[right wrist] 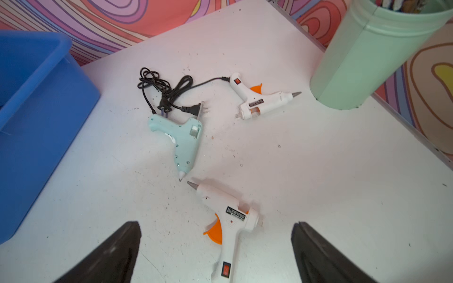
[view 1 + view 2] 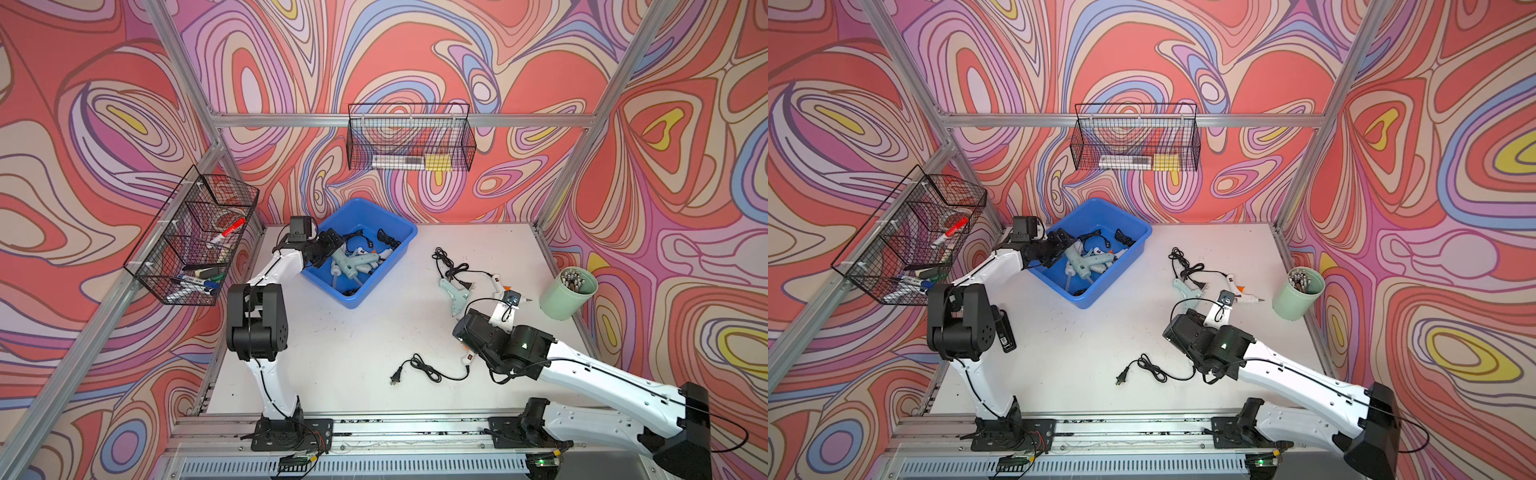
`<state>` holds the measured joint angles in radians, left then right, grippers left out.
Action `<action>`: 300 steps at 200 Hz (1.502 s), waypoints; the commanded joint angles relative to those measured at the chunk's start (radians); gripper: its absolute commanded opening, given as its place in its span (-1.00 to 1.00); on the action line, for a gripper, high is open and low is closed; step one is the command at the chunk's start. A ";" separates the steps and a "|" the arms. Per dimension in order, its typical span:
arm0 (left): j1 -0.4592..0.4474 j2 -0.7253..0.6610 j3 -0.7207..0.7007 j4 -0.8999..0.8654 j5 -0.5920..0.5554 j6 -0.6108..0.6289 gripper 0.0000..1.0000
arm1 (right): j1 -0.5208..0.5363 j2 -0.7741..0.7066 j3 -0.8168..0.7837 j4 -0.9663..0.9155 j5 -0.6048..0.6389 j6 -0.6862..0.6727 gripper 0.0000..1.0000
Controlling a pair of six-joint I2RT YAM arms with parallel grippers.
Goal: Put the hot melt glue gun into the storage box
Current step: Place the hot melt adhesive gun in the storage box, then pick up the hot melt adhesive gun from the center of the board.
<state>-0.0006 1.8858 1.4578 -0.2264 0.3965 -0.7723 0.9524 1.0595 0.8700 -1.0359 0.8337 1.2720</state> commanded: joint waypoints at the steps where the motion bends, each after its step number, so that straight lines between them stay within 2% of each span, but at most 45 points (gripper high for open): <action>1: 0.002 -0.075 -0.010 -0.094 -0.090 0.044 0.91 | 0.005 0.017 -0.031 -0.110 -0.060 0.149 0.97; 28: 0.002 -0.140 -0.030 -0.136 -0.165 0.060 0.98 | 0.005 -0.013 -0.095 -0.078 -0.131 0.190 0.96; 63: 0.003 -0.224 -0.057 -0.177 -0.246 0.077 0.98 | 0.006 -0.100 -0.208 0.023 -0.196 0.230 0.81; 89: 0.002 -0.302 -0.093 -0.182 -0.251 0.085 0.98 | 0.003 -0.124 -0.248 0.082 -0.225 0.217 0.72; 141: -0.012 -0.468 -0.221 -0.132 -0.150 0.073 0.98 | -0.036 -0.018 -0.269 0.217 -0.305 0.133 0.67; 176: -0.055 -0.563 -0.264 -0.149 -0.169 0.096 0.98 | -0.104 0.052 -0.296 0.333 -0.381 0.047 0.65; 199: -0.070 -0.609 -0.284 -0.160 -0.174 0.103 0.99 | -0.156 0.096 -0.316 0.424 -0.456 -0.014 0.53; 220: -0.075 -0.636 -0.301 -0.158 -0.174 0.102 0.99 | -0.170 0.140 -0.312 0.462 -0.498 -0.044 0.36; 264: -0.075 -0.644 -0.322 -0.151 -0.175 0.101 0.98 | -0.174 0.224 -0.307 0.458 -0.540 -0.064 0.31; 300: -0.075 -0.633 -0.329 -0.137 -0.165 0.099 0.98 | -0.188 0.234 -0.328 0.479 -0.526 -0.055 0.17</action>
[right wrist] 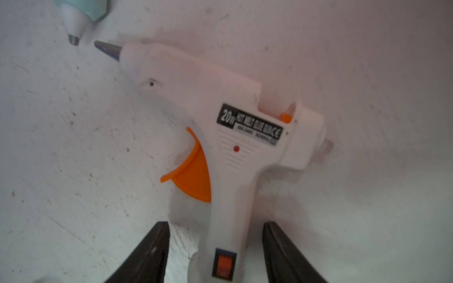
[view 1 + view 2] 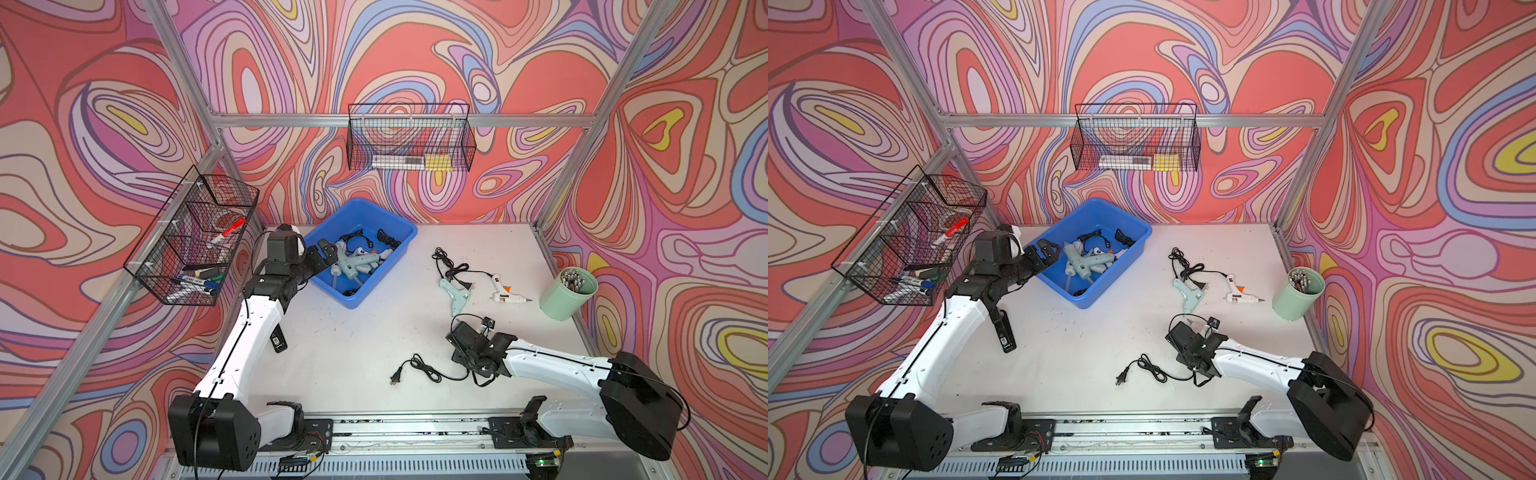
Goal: Put the hot melt glue gun into the storage box
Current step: Pick up the hot melt adhesive gun from the center of the board.
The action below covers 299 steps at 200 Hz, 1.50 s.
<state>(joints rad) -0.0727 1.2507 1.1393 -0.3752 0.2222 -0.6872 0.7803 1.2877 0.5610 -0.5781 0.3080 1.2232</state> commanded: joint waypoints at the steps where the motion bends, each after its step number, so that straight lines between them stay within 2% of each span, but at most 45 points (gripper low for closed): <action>1: -0.002 0.003 -0.010 0.012 0.009 0.013 0.98 | -0.017 0.005 -0.020 0.021 0.001 -0.006 0.16; 40: -0.003 0.009 -0.013 0.010 0.009 0.012 0.99 | -0.039 -0.012 -0.035 0.018 -0.007 -0.019 -0.12; 91: -0.002 -0.002 -0.013 0.006 -0.008 0.008 0.98 | -0.041 -0.067 -0.037 -0.031 -0.025 -0.057 -0.76; 112: -0.002 0.002 -0.009 0.001 0.002 0.008 0.99 | -0.041 -0.115 -0.026 -0.026 -0.009 -0.127 -1.00; 152: -0.023 0.032 0.035 -0.050 0.057 0.038 0.98 | -0.038 -0.247 0.004 0.081 -0.018 -0.322 -1.00; 190: -0.108 0.046 0.037 -0.022 0.148 0.037 0.98 | -0.038 -0.327 0.058 0.159 0.003 -0.436 -1.00; 250: -0.285 0.135 0.063 0.104 0.306 -0.017 0.98 | -0.039 -0.270 0.161 0.342 0.065 -0.536 -1.00; 299: -0.421 0.184 0.047 0.347 0.353 -0.076 0.98 | -0.039 -0.194 0.232 0.432 0.033 -0.556 -1.00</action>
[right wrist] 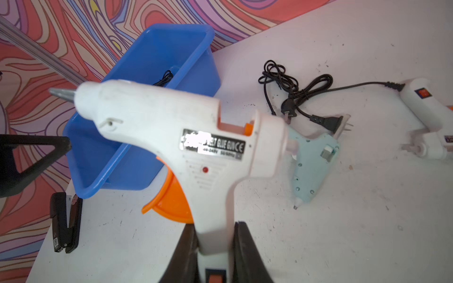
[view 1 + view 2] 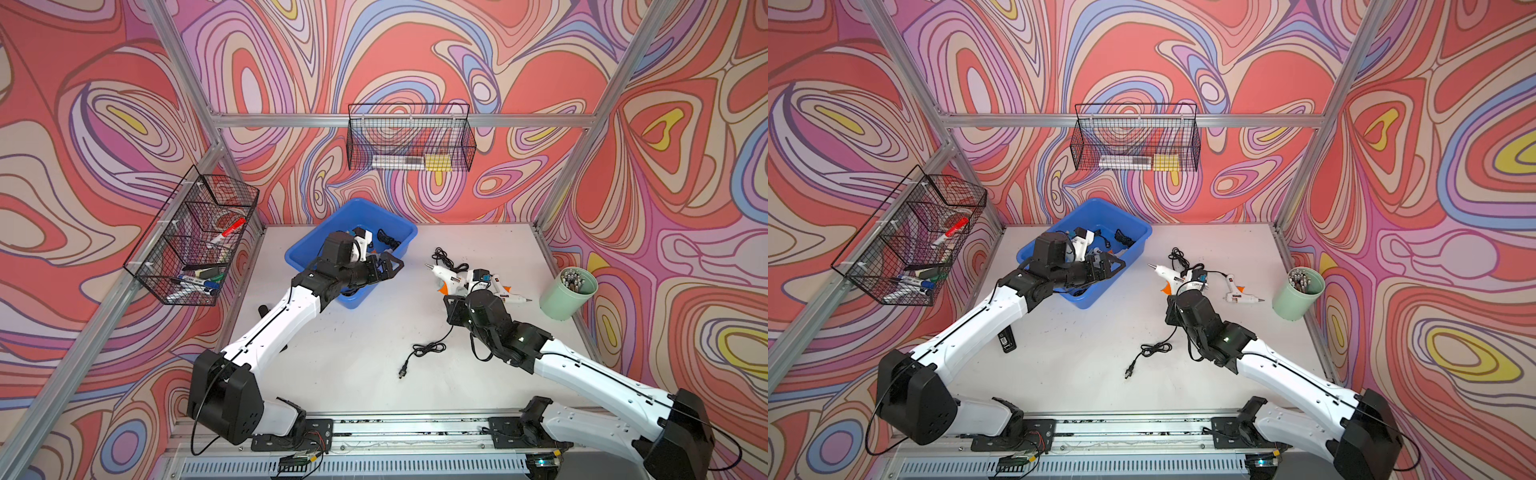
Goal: Put the hot melt glue gun into the storage box
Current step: Pick up the hot melt adhesive gun from the center of the board.
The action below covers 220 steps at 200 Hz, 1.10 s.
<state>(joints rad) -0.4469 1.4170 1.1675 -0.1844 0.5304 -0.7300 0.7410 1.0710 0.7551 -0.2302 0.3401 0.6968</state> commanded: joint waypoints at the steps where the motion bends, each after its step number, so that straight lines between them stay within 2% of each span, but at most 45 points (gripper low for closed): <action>1: -0.049 0.019 0.018 0.160 0.045 -0.034 0.98 | 0.000 0.024 0.038 0.084 0.000 -0.029 -1.00; 31: -0.110 0.060 0.017 0.241 0.044 -0.045 0.98 | 0.000 0.040 0.046 0.117 -0.030 -0.021 -1.00; 86: -0.155 0.148 0.021 0.387 0.056 -0.111 0.93 | 0.003 0.053 0.036 0.170 -0.081 0.004 -1.00; 156: -0.190 0.211 0.012 0.529 0.071 -0.174 0.41 | 0.011 0.071 0.041 0.184 -0.070 0.012 -1.00; 220: -0.191 0.235 0.001 0.597 0.076 -0.219 -0.20 | 0.024 0.083 0.050 0.186 -0.075 0.008 -1.00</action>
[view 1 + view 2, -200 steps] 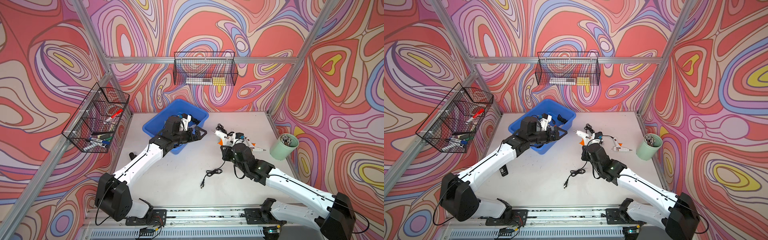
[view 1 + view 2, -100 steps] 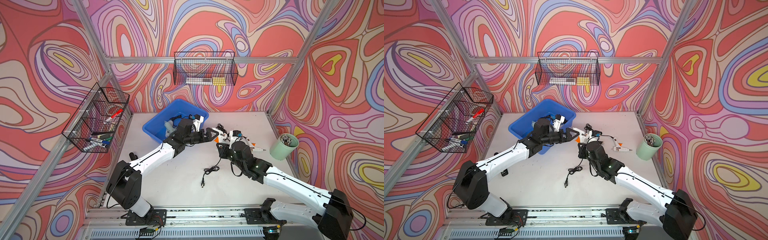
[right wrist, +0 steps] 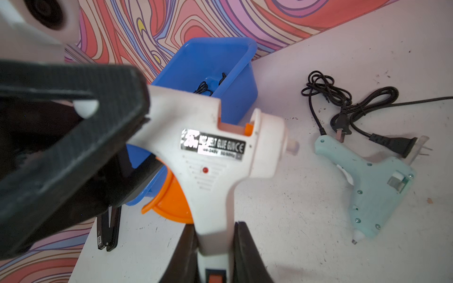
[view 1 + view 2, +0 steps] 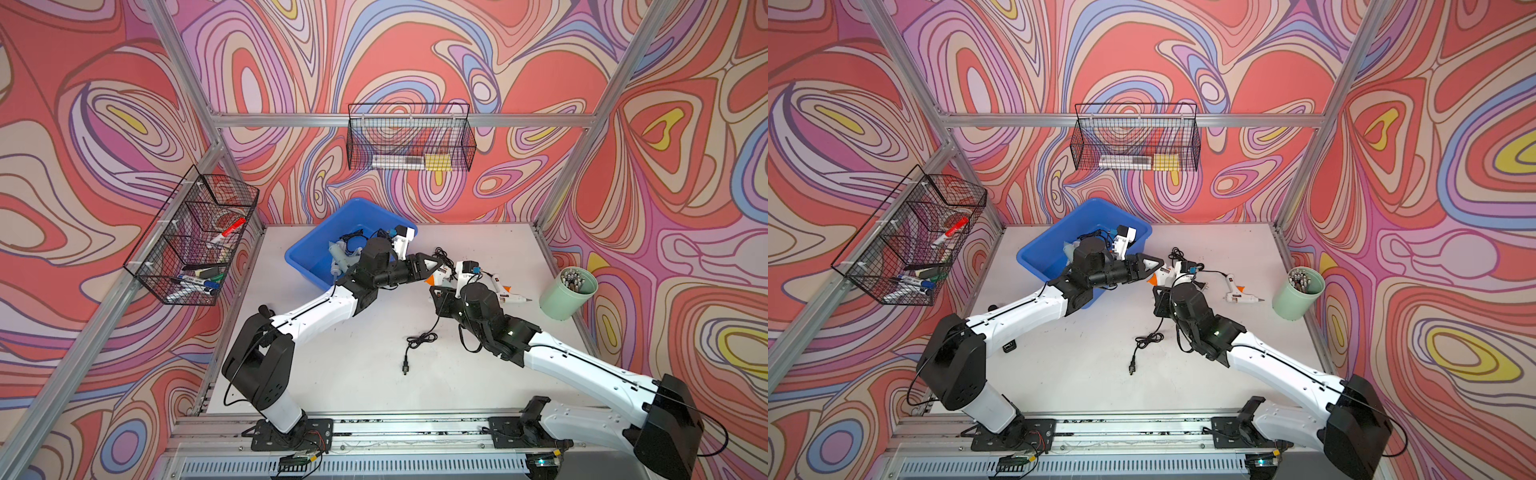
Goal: Put the hot melt glue gun into the storage box
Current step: Pick up the hot melt adhesive gun from the center of the board.
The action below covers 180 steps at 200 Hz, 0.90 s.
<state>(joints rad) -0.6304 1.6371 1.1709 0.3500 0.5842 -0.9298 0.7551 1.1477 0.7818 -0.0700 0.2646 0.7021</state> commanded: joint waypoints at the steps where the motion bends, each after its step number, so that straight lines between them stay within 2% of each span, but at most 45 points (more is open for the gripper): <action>1: -0.008 0.016 -0.002 0.064 0.022 -0.019 -0.21 | 0.010 0.006 0.024 0.025 0.001 0.001 -1.00; 42: -0.008 0.013 -0.006 0.056 0.032 -0.023 -0.41 | 0.011 -0.002 0.025 0.021 0.013 -0.004 -1.00; 82: -0.008 0.005 -0.012 0.051 0.038 -0.021 -1.00 | 0.013 -0.002 0.034 0.020 0.016 -0.016 -1.00; 101: -0.006 -0.006 -0.006 0.039 0.037 -0.012 -1.00 | 0.013 -0.006 0.037 0.008 0.027 -0.023 -1.00; 107: -0.006 -0.011 -0.003 0.034 0.037 -0.008 -1.00 | 0.013 -0.008 0.037 0.003 0.030 -0.023 -0.85; 123: 0.001 -0.023 0.002 0.024 0.032 -0.004 -1.00 | 0.013 -0.018 0.039 -0.005 0.032 -0.033 -0.60; 133: 0.013 -0.034 0.006 0.023 0.033 -0.008 -1.00 | 0.013 -0.023 0.042 -0.013 0.035 -0.038 -0.29; 136: 0.017 -0.037 0.006 0.022 0.034 -0.010 -1.00 | 0.013 -0.026 0.042 -0.016 0.036 -0.040 -0.27; 155: 0.053 -0.052 0.018 0.023 0.032 -0.026 -1.00 | 0.012 -0.041 0.049 -0.035 0.040 -0.050 0.23; 180: 0.104 -0.058 0.069 0.035 0.050 -0.056 -1.00 | 0.012 -0.065 0.060 -0.059 0.036 -0.069 0.64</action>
<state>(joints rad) -0.5785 1.6222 1.1683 0.3492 0.6003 -0.9478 0.7654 1.1194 0.8093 -0.0982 0.2916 0.6556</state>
